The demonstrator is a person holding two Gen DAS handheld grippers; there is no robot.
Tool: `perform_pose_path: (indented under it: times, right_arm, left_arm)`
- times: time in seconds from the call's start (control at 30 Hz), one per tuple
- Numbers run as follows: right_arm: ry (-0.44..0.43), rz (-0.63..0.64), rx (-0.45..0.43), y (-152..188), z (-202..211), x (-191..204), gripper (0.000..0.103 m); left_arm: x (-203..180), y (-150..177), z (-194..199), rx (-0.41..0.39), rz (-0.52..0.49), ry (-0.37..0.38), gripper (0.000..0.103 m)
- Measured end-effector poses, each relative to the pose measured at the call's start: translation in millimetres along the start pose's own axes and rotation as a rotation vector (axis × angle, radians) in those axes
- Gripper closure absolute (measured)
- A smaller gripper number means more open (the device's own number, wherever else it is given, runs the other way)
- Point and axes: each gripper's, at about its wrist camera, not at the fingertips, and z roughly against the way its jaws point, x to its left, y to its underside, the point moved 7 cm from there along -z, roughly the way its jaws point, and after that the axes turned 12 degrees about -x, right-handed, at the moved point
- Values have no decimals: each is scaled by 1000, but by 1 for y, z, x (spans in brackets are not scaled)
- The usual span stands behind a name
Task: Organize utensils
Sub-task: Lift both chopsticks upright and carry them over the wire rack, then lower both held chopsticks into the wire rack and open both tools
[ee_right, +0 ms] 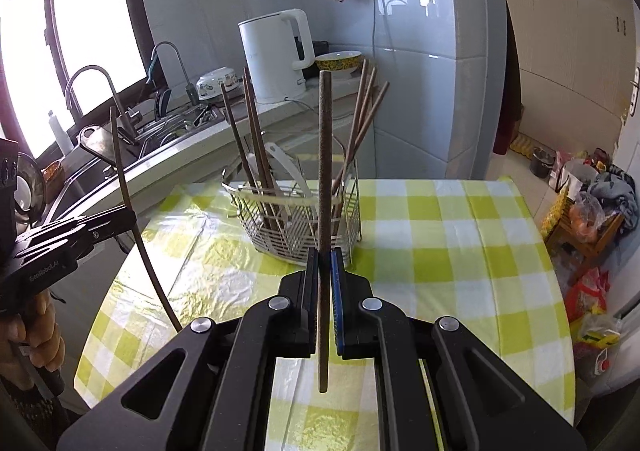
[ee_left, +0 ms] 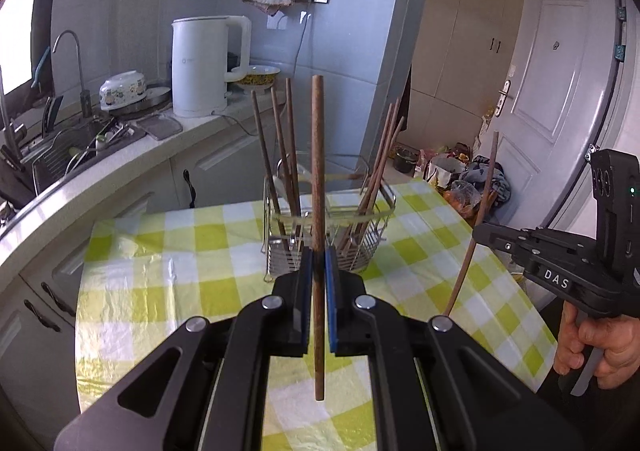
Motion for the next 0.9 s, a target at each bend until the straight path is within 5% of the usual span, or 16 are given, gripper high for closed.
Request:
perform_pose_path:
  times: [0.53,0.9]
  right_arm:
    - [-15,35,-89,-135,-43,7,95]
    - [-1,-8,-102,-152,-87,-7,95]
  left_arm:
    - [-6,-137,-38,-113,-67,-17,97]
    - [-1,-158,-88,-128,-91,-65,97]
